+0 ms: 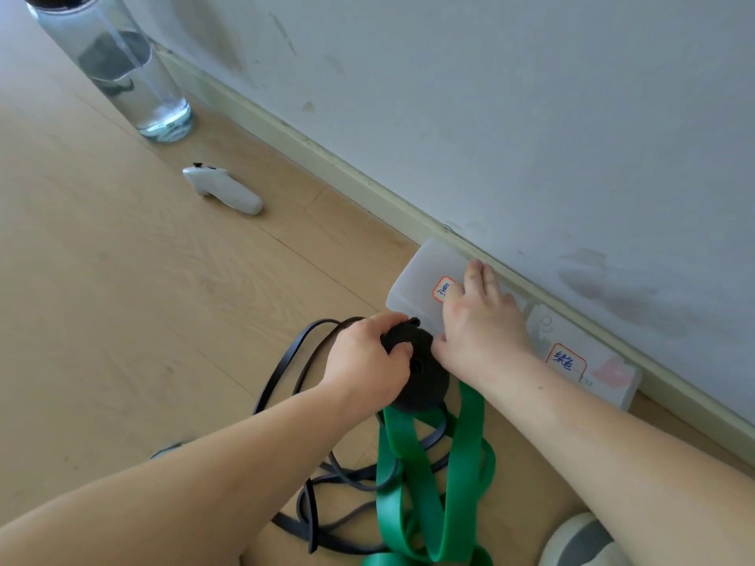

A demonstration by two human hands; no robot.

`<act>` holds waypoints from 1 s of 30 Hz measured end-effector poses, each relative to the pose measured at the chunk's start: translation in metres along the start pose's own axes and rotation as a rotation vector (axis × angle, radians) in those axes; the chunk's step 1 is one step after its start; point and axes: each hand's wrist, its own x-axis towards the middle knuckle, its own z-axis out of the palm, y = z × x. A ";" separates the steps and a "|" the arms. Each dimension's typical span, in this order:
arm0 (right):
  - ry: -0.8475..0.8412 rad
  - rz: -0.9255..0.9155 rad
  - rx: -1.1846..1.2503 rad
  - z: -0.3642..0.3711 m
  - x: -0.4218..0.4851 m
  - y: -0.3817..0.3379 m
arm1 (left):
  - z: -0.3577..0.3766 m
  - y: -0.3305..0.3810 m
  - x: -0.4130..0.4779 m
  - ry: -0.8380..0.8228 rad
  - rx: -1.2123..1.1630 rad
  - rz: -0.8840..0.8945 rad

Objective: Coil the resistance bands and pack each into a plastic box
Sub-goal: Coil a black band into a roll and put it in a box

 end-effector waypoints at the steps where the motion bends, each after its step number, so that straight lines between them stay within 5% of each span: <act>1: 0.000 0.004 -0.012 -0.001 0.002 -0.004 | 0.000 0.002 0.003 0.004 -0.003 0.001; 13: 0.074 -0.060 0.086 0.000 0.006 0.012 | 0.005 0.004 0.013 0.021 -0.069 0.058; 22: 0.065 -0.115 -0.095 -0.017 -0.006 -0.004 | 0.008 0.003 0.014 -0.003 -0.003 0.048; 30: 0.350 -0.109 0.482 -0.035 -0.013 0.045 | -0.008 -0.010 0.000 0.019 -0.077 0.029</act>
